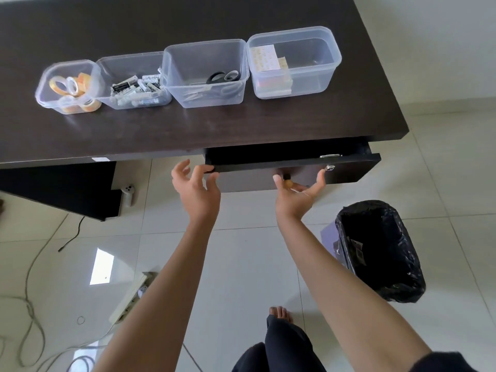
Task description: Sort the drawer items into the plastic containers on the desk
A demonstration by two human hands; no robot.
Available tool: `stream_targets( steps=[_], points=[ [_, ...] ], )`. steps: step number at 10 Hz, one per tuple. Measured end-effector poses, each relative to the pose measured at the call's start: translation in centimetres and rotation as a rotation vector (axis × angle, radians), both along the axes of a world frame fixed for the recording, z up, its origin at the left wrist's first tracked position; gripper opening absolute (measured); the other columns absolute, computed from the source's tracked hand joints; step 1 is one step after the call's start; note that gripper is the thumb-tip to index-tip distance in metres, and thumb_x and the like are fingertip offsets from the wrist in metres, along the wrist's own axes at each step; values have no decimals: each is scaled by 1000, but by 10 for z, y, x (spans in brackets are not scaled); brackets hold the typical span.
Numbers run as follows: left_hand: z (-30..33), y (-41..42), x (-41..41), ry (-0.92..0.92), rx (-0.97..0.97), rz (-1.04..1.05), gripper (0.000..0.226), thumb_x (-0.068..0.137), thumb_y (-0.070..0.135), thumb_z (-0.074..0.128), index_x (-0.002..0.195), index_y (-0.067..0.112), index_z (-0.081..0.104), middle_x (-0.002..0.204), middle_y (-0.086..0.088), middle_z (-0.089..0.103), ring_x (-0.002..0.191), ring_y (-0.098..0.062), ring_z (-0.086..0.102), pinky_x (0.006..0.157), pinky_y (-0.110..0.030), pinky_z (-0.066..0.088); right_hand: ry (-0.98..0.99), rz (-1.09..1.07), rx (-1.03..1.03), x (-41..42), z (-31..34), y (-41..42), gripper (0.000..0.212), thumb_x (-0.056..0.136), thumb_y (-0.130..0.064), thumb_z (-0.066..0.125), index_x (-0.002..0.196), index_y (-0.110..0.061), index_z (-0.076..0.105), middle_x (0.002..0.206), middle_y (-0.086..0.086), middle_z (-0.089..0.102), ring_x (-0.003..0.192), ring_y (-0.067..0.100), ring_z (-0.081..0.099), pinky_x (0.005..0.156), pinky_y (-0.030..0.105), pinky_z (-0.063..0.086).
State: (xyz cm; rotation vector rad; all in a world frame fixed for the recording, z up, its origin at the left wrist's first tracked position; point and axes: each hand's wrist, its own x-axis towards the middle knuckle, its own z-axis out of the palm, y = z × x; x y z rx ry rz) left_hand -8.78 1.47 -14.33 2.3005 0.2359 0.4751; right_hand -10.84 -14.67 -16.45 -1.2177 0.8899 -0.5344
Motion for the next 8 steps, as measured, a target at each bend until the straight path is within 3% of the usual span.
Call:
stream_targets(
  steps=[1, 2, 3, 4, 5, 6, 7, 8],
  points=[
    [-11, -3, 17, -64, 87, 85, 5, 81, 14, 67, 86, 16, 69, 135, -16, 41, 117, -35, 43, 92, -36, 34, -34, 9, -27, 17, -12, -3, 101, 65, -2, 82, 144, -29, 26, 63, -2, 54, 58, 8, 57, 76, 23, 51],
    [-18, -8, 24, -110, 117, 148, 4, 80, 17, 69, 83, 19, 69, 135, -17, 42, 116, -37, 44, 94, -42, 32, -67, 50, -35, 23, -21, -5, 101, 67, -6, 83, 143, -33, 22, 66, -1, 57, 61, 11, 60, 76, 26, 53],
    [-15, -14, 37, -132, 57, 235, 4, 74, 19, 72, 73, 19, 68, 126, -19, 44, 111, -37, 46, 88, -43, 33, -84, 72, -42, 38, -20, -8, 100, 69, -7, 82, 143, -34, 20, 67, 0, 56, 62, 11, 60, 72, 18, 52],
    [-15, -19, 46, -119, 27, 277, 8, 71, 17, 73, 67, 19, 66, 120, -16, 45, 108, -36, 44, 85, -38, 29, -59, 86, -15, 60, -13, -11, 100, 69, -4, 81, 142, -35, 21, 64, -3, 54, 62, 9, 60, 75, 19, 51],
    [-18, -21, 36, -76, -7, 226, 8, 74, 23, 72, 68, 21, 68, 124, -10, 44, 112, -31, 42, 87, -36, 29, -12, 130, -27, 68, -10, -14, 96, 70, -7, 80, 141, -34, 19, 64, -4, 56, 63, 11, 59, 79, 28, 51],
    [-18, -19, 9, -29, 6, 145, 8, 77, 27, 73, 79, 21, 70, 126, -8, 47, 113, -28, 44, 84, -34, 37, 86, 226, -111, 54, -2, -18, 96, 72, -21, 79, 143, -31, 16, 72, 1, 64, 73, 16, 63, 78, 29, 47],
    [-1, -17, -16, 48, -101, 43, 20, 81, 26, 73, 98, 16, 68, 129, -8, 46, 120, -25, 41, 87, -28, 36, 178, 346, -194, 33, 23, -23, 97, 72, -31, 79, 147, -29, 18, 101, 3, 66, 93, 17, 62, 83, 27, 42],
    [28, -25, -53, 78, -172, -22, 27, 84, 22, 71, 108, 12, 64, 130, -10, 45, 125, -23, 42, 91, -24, 35, 215, 421, -248, -7, 60, -24, 88, 75, -34, 76, 147, -29, 26, 110, 1, 57, 91, 12, 57, 79, 25, 40]
  ],
)
